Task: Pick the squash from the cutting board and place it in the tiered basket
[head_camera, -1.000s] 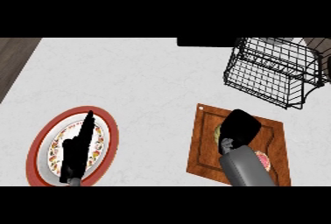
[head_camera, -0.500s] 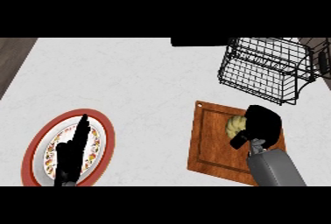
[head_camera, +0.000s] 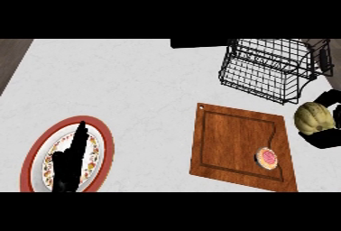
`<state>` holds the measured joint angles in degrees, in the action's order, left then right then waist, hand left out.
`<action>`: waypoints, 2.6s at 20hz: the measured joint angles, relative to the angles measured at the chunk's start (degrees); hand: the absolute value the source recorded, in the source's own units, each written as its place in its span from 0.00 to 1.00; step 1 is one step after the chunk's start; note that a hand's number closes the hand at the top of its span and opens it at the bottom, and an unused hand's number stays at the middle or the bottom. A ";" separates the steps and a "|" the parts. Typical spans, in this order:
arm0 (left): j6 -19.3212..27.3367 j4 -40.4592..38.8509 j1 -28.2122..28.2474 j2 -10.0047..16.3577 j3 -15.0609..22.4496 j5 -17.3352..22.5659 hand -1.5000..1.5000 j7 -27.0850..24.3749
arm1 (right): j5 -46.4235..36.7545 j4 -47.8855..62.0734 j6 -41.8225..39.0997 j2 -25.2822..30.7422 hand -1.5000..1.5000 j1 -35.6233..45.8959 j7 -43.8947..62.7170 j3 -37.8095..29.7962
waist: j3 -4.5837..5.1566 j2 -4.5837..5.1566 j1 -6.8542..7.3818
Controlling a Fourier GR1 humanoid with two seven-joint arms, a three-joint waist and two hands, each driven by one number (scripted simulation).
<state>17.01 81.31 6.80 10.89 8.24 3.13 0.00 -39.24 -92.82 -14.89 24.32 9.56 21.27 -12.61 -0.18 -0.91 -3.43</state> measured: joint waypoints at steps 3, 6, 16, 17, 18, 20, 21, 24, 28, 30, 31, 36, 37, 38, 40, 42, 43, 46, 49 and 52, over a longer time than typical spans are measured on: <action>0.16 0.37 -0.11 -0.03 0.09 -0.19 0.50 0.78 | 7.82 -5.06 -3.15 4.25 1.00 -0.03 -2.75 -8.08 | 0.07 -0.01 0.03; 0.05 0.43 -0.27 -0.30 0.56 -0.61 0.50 0.79 | 14.26 -9.32 -7.19 9.35 1.00 0.58 -3.47 -15.55 | 0.12 0.11 0.59; -1.29 0.89 -1.22 -1.29 1.40 -2.28 0.50 1.45 | 21.81 -6.17 -12.90 20.88 1.00 9.69 0.78 -23.38 | 0.13 0.72 3.44; -1.56 -0.65 -2.40 -1.44 0.86 -2.23 0.50 1.01 | 21.93 -5.54 -12.90 21.39 1.00 11.21 1.85 -22.58 | 0.12 0.74 3.52; -1.61 -0.45 -2.46 -1.45 0.69 -2.32 0.50 1.25 | 21.83 -4.80 -12.53 21.69 1.00 12.67 2.86 -21.74 | 0.14 0.78 3.62; -1.74 -0.96 -3.83 -1.69 0.51 -2.55 0.50 2.33 | 20.91 -2.26 -11.22 22.09 1.00 16.41 4.64 -19.15 | 0.14 0.86 3.89; -2.04 -0.83 -3.62 -1.80 0.53 -2.49 0.50 2.13 | 19.87 -0.40 -10.15 22.06 1.00 17.69 4.35 -17.79 | 0.17 0.89 4.04; -2.45 -0.02 -2.95 -1.75 0.53 -2.85 0.50 1.98 | 17.53 4.98 -7.65 21.91 1.00 21.78 4.07 -14.31 | 0.16 0.96 4.29; -2.36 -0.37 -3.57 -2.13 0.19 -3.32 0.50 2.68 | 15.38 13.71 -5.36 22.16 1.00 28.95 3.04 -10.53 | 0.16 1.06 4.54; -2.74 -0.70 -3.54 -2.19 -0.26 -3.16 0.50 2.14 | 14.53 18.02 -4.79 22.18 1.00 31.15 0.89 -9.07 | 0.16 1.05 4.54; -3.02 -0.84 -3.51 -2.19 -0.43 -3.11 0.50 1.96 | 14.37 18.89 -4.78 21.76 1.00 31.91 0.57 -8.25 | 0.14 1.03 4.46; -4.33 -0.89 -2.98 -2.02 -0.93 -2.86 0.50 0.90 | 10.82 27.26 -2.30 20.32 1.00 35.76 -4.58 -4.08 | 0.12 1.07 4.59; -3.98 -1.78 -3.60 -2.49 -0.91 -3.25 0.50 0.67 | 10.09 28.97 -1.44 19.71 1.00 36.41 -5.49 -3.42 | 0.08 1.06 4.55; -3.80 -1.39 -3.41 -2.79 -0.59 -3.53 0.50 0.88 | 9.29 31.01 -0.78 19.46 1.00 36.90 -6.77 -2.83 | 0.08 1.07 4.60; -3.47 -1.35 -3.29 -3.07 -0.52 -4.03 0.50 0.77 | 7.28 33.90 1.67 17.70 1.00 38.19 -7.57 -1.28 | 0.07 1.08 4.64; -3.98 -1.31 -2.73 -2.90 -0.85 -3.85 0.50 -0.39 | 5.44 36.87 3.66 16.29 1.00 39.40 -7.77 -0.08 | 0.08 1.06 4.68; -3.65 -0.73 -2.23 -3.30 -0.48 -4.17 0.50 -0.42 | 4.60 38.78 5.08 15.58 1.00 39.75 -8.58 0.26 | 0.07 1.09 4.74; -3.35 -1.20 -2.45 -3.78 -0.61 -4.61 0.50 -0.57 | 2.94 44.15 7.79 13.99 1.00 41.97 -9.45 0.64 | 0.05 1.10 4.71; -2.90 -1.70 -3.48 -4.37 -0.68 -5.01 0.50 0.50 | 2.63 49.03 10.71 11.67 1.00 43.51 -10.83 0.13 | 0.02 1.16 4.73; -3.47 -1.31 -3.10 -4.06 -0.55 -5.11 0.50 0.27 | 5.51 53.45 11.28 10.20 0.00 44.91 -11.68 -2.97 | 0.02 1.25 4.94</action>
<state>13.53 80.00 3.69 6.82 7.69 -1.98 0.27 -33.73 -39.37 -3.61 34.52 54.47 9.59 -15.58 -0.17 0.34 1.51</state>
